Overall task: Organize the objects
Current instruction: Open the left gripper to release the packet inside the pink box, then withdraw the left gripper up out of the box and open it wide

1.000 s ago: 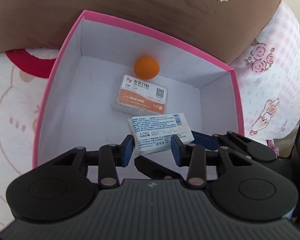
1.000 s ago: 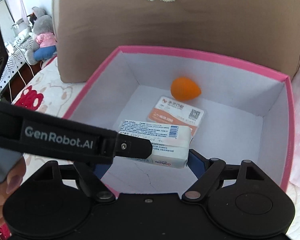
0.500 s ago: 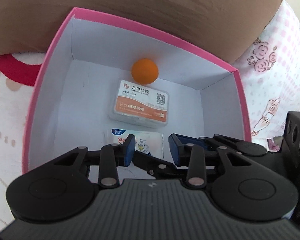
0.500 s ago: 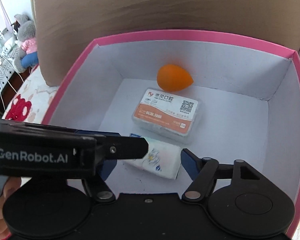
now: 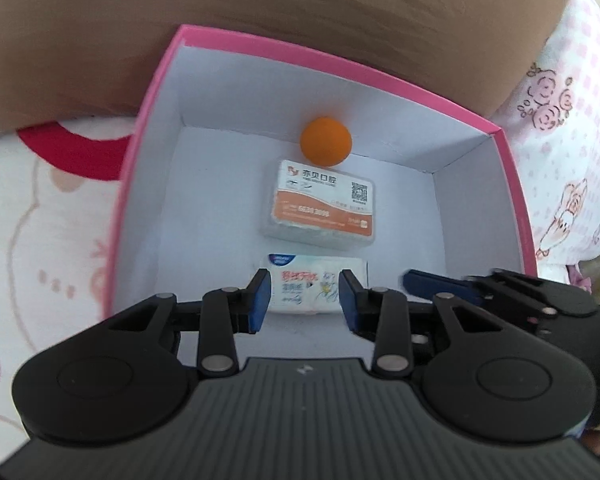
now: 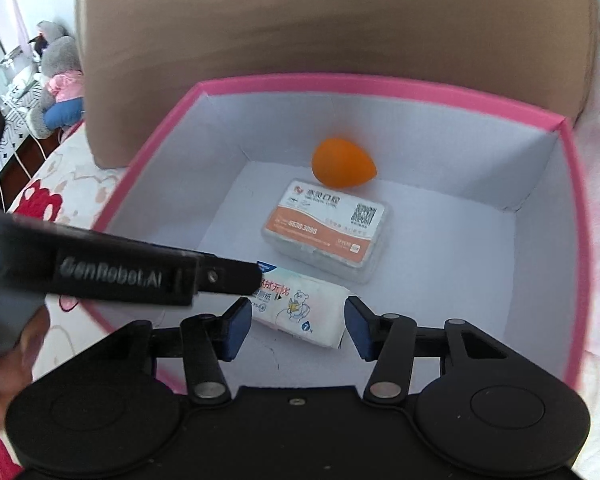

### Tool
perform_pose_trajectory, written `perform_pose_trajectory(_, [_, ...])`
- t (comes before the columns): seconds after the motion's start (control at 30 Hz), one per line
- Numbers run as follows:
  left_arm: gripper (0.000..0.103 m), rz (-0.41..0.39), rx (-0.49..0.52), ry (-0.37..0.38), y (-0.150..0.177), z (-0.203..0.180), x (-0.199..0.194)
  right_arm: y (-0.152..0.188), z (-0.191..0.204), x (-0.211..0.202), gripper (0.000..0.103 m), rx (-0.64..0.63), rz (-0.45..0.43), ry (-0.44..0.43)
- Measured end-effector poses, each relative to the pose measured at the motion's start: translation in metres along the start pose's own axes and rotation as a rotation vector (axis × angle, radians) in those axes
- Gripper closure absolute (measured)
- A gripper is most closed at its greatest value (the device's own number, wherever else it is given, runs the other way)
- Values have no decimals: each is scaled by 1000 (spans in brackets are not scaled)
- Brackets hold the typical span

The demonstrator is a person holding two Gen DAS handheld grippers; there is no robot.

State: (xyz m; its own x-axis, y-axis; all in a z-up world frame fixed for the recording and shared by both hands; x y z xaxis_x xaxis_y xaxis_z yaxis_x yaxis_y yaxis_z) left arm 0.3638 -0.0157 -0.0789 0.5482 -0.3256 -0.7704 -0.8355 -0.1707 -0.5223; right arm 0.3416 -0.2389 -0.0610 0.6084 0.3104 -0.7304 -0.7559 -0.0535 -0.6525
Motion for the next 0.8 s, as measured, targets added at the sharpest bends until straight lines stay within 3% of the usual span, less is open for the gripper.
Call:
perform_pose_trajectory(0.17, [67, 2, 74, -32, 6, -6, -29, 2, 11, -36, 46, -63, -62, 11])
perform_pose_trajectory(0.4, [64, 9, 54, -16, 13, -9, -62, 5, 31, -74, 45, -116, -160, 24])
perform_pose_trajectory(0.8, [59, -15, 139, -67, 21, -29, -104, 13, 40, -101, 44, -129, -138, 80])
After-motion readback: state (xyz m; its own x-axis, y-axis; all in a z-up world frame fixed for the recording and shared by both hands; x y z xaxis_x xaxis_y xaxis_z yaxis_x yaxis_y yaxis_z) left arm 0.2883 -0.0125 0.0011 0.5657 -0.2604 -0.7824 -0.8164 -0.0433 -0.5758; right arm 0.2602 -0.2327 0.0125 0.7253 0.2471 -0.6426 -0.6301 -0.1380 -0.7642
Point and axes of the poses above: each gripper's, at about its wrist camera, not at the fingertips, and x roughly the way its jaws point, z to its left, y to its underside, the point moved 4 cm from there along x, roughly the way its jaws point, and after that the axes turned 5 degrees about -z, right-handed, at the moved point
